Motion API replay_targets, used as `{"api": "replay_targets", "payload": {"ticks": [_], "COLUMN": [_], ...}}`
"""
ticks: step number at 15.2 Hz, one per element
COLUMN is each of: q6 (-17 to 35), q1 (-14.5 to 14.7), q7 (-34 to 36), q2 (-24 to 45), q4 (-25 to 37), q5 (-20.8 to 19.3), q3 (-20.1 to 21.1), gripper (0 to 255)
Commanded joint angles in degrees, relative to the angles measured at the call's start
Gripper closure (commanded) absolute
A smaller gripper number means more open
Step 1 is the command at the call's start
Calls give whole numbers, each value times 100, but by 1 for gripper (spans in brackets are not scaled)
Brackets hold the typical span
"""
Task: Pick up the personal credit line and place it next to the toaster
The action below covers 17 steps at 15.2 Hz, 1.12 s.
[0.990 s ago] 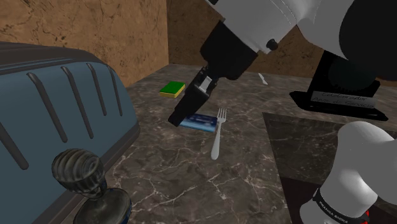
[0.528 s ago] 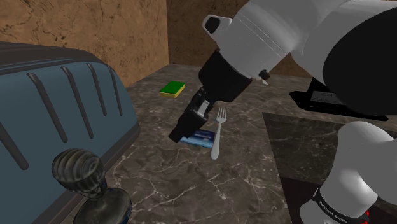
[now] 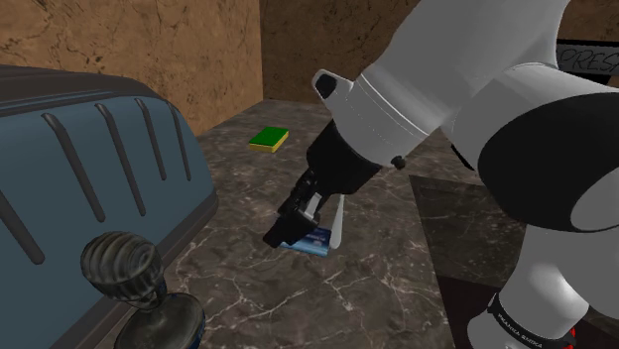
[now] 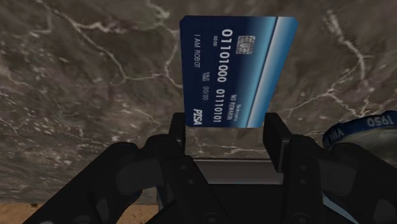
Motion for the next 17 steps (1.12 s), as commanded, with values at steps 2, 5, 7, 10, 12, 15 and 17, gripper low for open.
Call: {"api": "replay_targets", "payload": {"ticks": [2, 5, 7, 10, 12, 15, 17], "q6": [246, 318, 318, 316, 317, 316, 104], "q1": [-6, -12, -13, -13, -13, -13, 65], "q7": [31, 43, 43, 43, 43, 43, 5], "q2": [47, 70, 70, 70, 71, 70, -123], "q4": [-196, -244, -244, -243, -243, -243, -225], "q5": [0, -3, -3, -3, -3, -3, 49], "q3": [49, 68, 68, 68, 68, 68, -5], "gripper": [255, 255, 255, 255, 0, 0, 0]}}
